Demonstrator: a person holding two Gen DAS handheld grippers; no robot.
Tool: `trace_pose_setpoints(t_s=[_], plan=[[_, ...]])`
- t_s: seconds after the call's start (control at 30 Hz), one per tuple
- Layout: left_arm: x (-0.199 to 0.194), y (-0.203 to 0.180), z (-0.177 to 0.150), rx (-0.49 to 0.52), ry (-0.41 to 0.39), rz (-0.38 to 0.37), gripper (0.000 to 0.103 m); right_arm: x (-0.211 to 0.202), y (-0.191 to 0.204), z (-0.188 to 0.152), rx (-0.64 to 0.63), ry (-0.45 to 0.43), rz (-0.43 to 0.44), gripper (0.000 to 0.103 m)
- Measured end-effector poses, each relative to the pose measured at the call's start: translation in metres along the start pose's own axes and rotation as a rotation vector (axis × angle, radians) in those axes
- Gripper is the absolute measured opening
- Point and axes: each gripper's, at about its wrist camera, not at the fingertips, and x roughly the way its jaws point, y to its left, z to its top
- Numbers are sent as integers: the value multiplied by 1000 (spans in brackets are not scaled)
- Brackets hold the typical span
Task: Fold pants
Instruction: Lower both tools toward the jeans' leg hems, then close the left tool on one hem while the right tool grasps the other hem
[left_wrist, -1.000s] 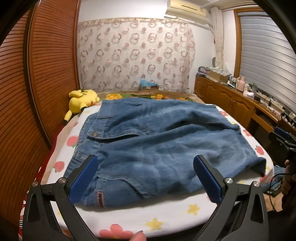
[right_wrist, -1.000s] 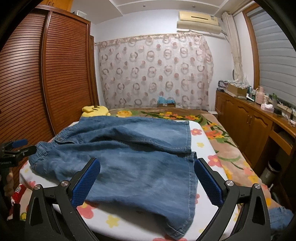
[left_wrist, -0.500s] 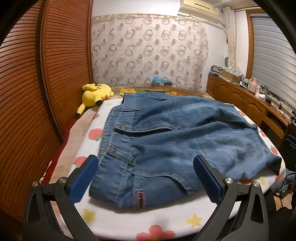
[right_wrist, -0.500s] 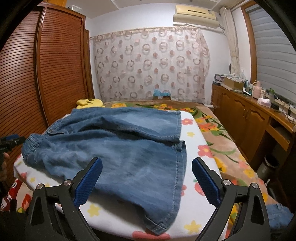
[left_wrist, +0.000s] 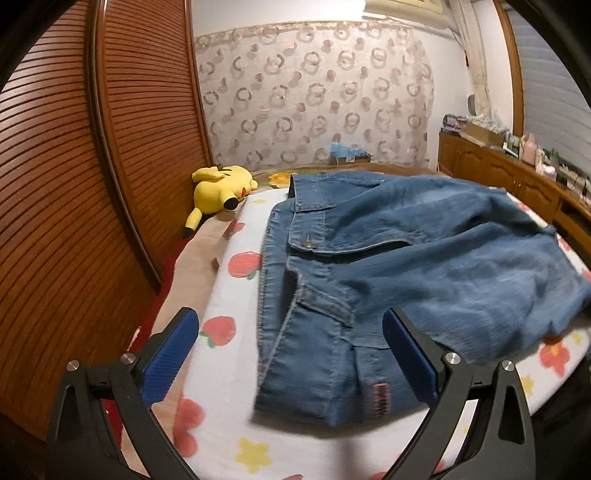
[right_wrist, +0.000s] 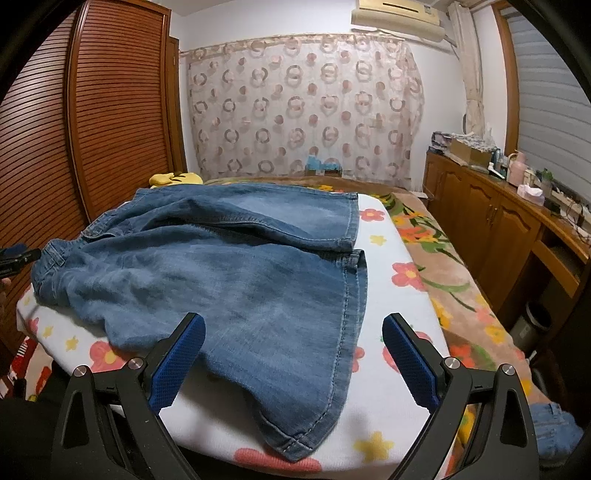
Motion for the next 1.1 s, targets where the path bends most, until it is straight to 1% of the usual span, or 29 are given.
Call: trace_pose_setpoints(t_s=[0.07,0.23,0.33,0.4,0.57,0.8,0.9,0.97,1.03,1.1], plan=[[4,5,-2,-7,15,1,100,2,-3,-6,5,1,5,97],[13,13,-7,-34,89,-70,100,0,-11,-11,13,23,8,97],[17,15,-13,-58,115,-109,100,-3,-15,-12,17,35,7,97],[18,16,-15,-63,126,-119,98,-5,-17,-10,16,43,7,97],[21,18,-20,-66,139,-121,88,-12,-24,-9,20,65,19,97],[24,19,-25,-71,153,-125,85,-10,-25,-12,7,110,41,97],[26,20,-25,-77,159,-130,79,-11,-24,-14,7,127,48,94],[27,21,-26,-76,163,-129,73,-12,-24,-16,6,136,54,91],[27,21,-26,-74,165,-129,70,-14,-23,-18,0,141,56,88],[27,22,-27,-76,164,-129,70,-16,-21,-18,-3,142,58,84]])
